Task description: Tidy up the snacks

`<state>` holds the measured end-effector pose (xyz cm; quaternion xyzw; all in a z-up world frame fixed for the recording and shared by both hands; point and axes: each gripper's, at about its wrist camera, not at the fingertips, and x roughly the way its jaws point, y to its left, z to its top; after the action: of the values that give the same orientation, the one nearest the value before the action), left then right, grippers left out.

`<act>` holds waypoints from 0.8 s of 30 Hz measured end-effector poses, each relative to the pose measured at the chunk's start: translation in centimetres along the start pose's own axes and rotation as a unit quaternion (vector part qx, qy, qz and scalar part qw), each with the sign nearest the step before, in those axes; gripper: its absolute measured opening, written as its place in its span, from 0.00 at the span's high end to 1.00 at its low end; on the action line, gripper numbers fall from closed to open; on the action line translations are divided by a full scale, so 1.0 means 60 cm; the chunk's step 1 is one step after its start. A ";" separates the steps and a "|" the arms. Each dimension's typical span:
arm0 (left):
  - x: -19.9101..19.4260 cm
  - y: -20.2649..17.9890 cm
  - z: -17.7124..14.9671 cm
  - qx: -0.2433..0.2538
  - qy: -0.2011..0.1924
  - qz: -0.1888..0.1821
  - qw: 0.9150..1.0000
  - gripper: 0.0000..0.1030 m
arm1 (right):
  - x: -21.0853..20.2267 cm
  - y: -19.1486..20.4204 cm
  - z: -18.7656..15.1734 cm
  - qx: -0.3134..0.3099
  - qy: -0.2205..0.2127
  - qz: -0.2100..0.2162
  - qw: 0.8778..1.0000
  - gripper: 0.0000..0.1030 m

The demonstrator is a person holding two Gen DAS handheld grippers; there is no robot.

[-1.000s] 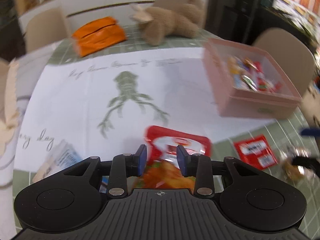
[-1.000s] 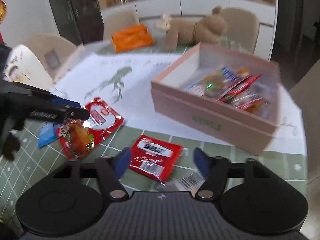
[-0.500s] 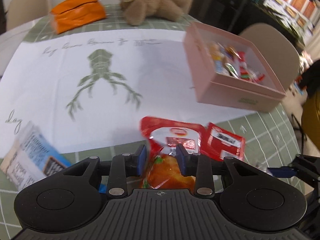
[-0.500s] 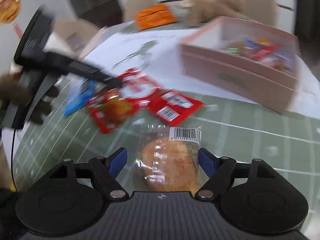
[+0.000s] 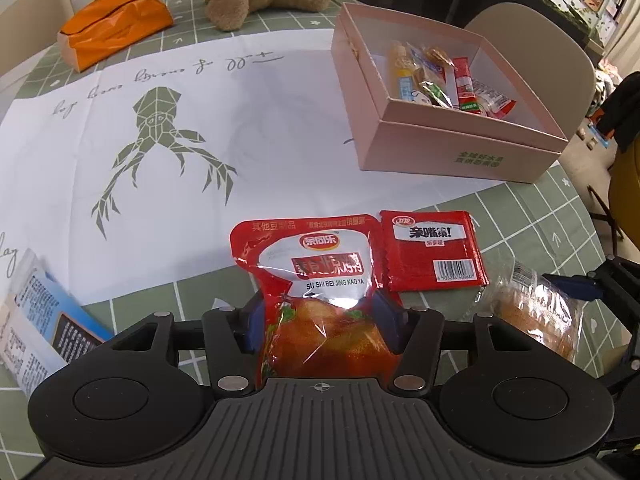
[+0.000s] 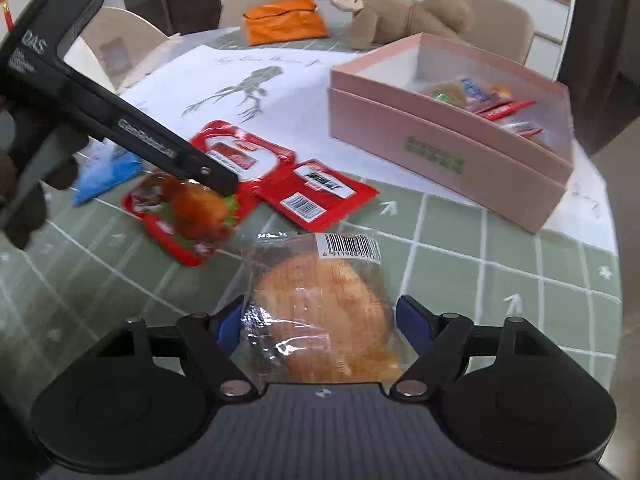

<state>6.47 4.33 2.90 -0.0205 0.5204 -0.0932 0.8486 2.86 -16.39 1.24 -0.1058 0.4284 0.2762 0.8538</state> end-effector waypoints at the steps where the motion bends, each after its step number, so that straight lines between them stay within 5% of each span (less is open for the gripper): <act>1: 0.000 0.000 0.000 -0.002 -0.001 0.001 1.000 0.41 | 0.001 0.003 -0.004 -0.009 -0.003 -0.010 1.000 0.19; 13: -0.003 -0.002 -0.011 -0.036 -0.022 0.009 0.999 0.42 | 0.007 0.005 -0.022 0.004 -0.022 -0.016 1.000 0.00; 24: -0.071 -0.010 -0.012 -0.063 -0.062 -0.081 0.993 0.80 | 0.006 0.004 -0.020 -0.001 -0.020 -0.010 1.000 0.01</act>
<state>3.86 4.54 6.36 -0.1219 0.4685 -0.1270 0.8657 2.09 -16.56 0.22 -0.1057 0.4100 0.2705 0.8646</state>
